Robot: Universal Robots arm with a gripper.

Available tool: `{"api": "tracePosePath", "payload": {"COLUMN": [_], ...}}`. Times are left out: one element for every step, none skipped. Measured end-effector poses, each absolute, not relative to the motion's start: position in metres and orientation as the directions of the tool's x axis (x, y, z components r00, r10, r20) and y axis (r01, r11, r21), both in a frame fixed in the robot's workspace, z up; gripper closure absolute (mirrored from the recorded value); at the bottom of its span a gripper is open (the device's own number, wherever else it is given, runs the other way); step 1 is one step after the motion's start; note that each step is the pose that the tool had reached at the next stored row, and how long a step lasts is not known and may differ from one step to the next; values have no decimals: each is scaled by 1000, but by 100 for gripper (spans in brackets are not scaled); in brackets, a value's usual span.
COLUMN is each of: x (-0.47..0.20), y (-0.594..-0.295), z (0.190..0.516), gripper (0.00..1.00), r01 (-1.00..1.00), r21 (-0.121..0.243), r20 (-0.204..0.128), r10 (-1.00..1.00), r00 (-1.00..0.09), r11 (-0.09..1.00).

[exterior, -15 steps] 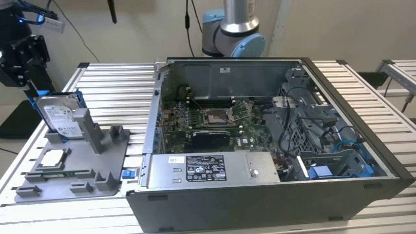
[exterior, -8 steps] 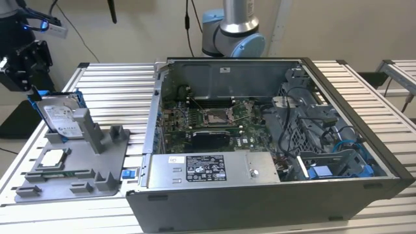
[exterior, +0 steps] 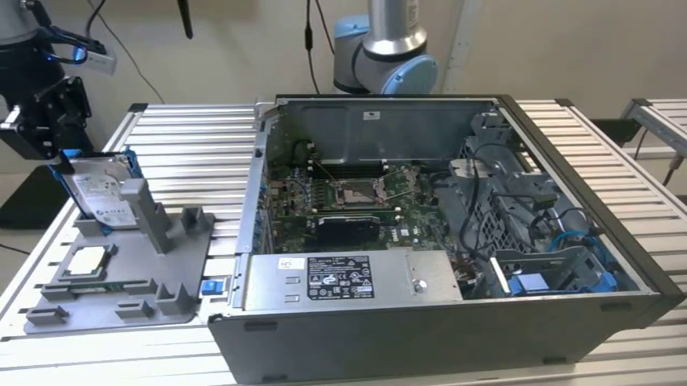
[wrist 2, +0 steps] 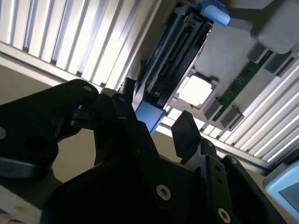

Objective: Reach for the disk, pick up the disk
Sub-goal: 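Pick up the disk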

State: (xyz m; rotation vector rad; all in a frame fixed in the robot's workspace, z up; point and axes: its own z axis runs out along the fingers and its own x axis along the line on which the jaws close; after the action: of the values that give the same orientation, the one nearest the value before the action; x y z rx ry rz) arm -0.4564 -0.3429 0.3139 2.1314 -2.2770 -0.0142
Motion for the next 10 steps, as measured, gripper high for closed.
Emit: {"api": "tracePosePath", "payload": {"x": [-456, -457, -457, -457, -457, -457, -457, -458, -458, -459], "y": [-343, -343, -342, -342, -342, -342, -342, -341, -341, -341], "z": [312, 310, 308, 307, 305, 303, 301, 299, 298, 296], "gripper": [0, 0, 0, 0, 0, 0, 0, 0, 0, 0], "r01": [-998, -998, -998, -998, -998, -998, -998, -998, -998, -998], "r21": [22, 21, 20, 18, 16, 14, 12, 10, 9, 8], "r20": [10, 10, 10, 10, 10, 10, 10, 10, 9, 10], "r10": [-998, -998, -998, -998, -998, -998, -998, -998, -998, -998], "r00": [-65, -65, -64, -63, -62, -61, -60, -59, -58, -57], "r11": [66, 65, 64, 64, 62, 61, 60, 59, 58, 57]}}
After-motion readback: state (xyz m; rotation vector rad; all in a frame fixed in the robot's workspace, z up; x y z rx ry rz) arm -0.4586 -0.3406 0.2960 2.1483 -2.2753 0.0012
